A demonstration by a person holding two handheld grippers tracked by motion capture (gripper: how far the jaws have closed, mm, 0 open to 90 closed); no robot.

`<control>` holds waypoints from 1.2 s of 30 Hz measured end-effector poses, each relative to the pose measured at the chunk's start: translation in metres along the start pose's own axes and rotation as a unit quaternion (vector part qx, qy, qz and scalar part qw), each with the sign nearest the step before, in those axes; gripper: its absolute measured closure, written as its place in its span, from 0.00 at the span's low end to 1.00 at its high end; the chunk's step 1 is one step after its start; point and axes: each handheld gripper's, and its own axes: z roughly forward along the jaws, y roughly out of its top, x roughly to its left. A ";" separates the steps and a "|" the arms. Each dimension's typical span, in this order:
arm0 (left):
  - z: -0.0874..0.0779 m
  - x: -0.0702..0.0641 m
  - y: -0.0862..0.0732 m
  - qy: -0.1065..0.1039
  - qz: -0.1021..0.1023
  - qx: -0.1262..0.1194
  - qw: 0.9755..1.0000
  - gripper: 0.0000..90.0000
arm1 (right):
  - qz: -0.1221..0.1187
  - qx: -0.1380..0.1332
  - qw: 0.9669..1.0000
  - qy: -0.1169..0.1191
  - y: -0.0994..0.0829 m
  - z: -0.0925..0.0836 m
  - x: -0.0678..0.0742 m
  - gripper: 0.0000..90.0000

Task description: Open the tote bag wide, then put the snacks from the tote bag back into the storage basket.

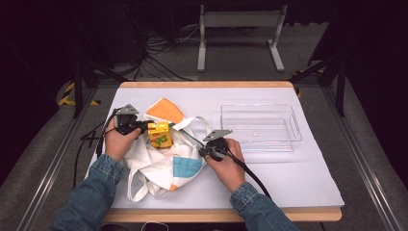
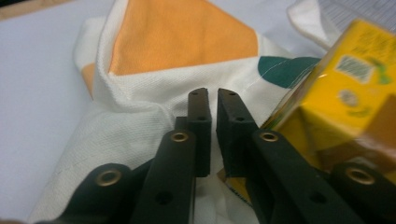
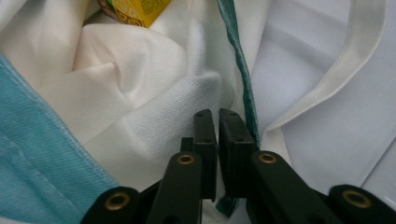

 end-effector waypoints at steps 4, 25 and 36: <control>-0.020 -0.010 0.002 0.032 0.022 -0.024 0.999 0.87 | -0.020 -0.021 1.000 0.006 0.005 -0.007 0.003 0.87; -0.103 -0.049 -0.019 0.004 0.020 -0.079 0.997 0.76 | -0.073 -0.088 0.992 0.057 0.044 -0.036 0.002 0.66; -0.123 -0.064 -0.035 -0.029 0.018 -0.072 0.997 0.71 | -0.076 -0.110 0.985 0.111 0.058 -0.036 -0.008 0.57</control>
